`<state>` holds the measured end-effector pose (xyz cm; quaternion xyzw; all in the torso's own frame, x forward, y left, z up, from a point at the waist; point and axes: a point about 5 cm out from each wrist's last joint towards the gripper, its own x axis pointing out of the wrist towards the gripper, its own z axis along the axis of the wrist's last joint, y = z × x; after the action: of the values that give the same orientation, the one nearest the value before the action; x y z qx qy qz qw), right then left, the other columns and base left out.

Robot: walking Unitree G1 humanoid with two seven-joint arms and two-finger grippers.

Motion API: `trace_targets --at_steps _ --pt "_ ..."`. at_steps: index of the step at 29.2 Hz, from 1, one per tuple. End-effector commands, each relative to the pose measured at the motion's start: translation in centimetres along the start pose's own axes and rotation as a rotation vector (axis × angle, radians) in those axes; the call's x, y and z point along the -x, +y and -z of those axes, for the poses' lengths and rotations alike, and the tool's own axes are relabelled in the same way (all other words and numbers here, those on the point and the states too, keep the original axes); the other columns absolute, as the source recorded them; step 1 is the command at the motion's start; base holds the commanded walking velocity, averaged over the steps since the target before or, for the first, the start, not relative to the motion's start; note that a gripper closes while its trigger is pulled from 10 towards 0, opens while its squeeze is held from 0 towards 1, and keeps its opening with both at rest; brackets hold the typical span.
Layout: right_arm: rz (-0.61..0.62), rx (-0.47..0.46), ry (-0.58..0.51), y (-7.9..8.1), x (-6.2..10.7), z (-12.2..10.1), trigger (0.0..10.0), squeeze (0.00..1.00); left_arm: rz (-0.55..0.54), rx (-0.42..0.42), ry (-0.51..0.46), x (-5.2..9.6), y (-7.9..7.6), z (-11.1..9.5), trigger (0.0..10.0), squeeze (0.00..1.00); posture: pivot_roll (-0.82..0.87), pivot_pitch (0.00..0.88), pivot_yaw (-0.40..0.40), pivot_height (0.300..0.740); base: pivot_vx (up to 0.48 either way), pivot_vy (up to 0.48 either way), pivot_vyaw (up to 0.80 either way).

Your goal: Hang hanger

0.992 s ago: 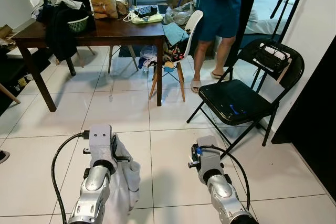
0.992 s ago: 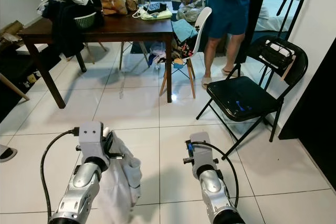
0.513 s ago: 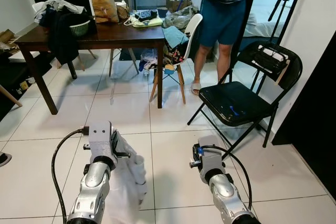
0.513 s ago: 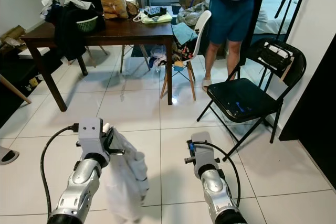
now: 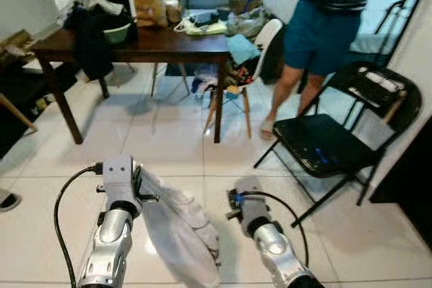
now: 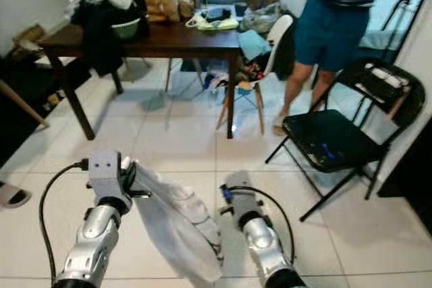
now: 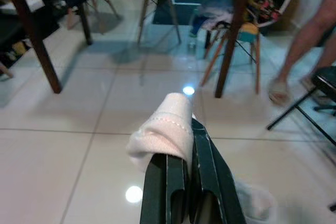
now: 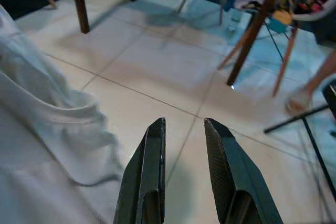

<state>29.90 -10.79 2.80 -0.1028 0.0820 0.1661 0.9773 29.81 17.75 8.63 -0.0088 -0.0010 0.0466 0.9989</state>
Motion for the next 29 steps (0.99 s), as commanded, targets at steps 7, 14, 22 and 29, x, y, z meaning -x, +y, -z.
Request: trace_targets --at_steps 7,14,22,29 --pt "0.014 0.027 -0.022 -0.9 0.2 -0.2 10.0 0.0 0.02 -0.009 -0.007 -0.5 -0.2 -0.3 10.0 0.0 0.07 0.016 0.025 0.74 0.361 0.0 0.0" --pt "0.06 -0.012 -0.019 -1.6 0.7 0.3 10.0 0.0 0.002 -0.048 0.013 -1.0 0.3 -0.5 10.0 0.0 0.05 0.021 0.014 0.74 0.363 0.0 0.0" --pt "0.119 -0.083 0.01 -1.9 0.4 0.4 10.0 0.0 0.005 -0.05 -0.002 -1.4 0.2 -0.8 10.0 0.0 0.06 0.025 0.008 0.74 0.366 0.0 0.0" --pt "0.097 -0.09 -0.003 -1.3 0.3 0.2 10.0 0.0 0.003 -0.071 0.002 -1.3 0.2 -0.9 10.0 0.0 0.07 0.023 0.001 0.74 0.366 0.0 0.0"
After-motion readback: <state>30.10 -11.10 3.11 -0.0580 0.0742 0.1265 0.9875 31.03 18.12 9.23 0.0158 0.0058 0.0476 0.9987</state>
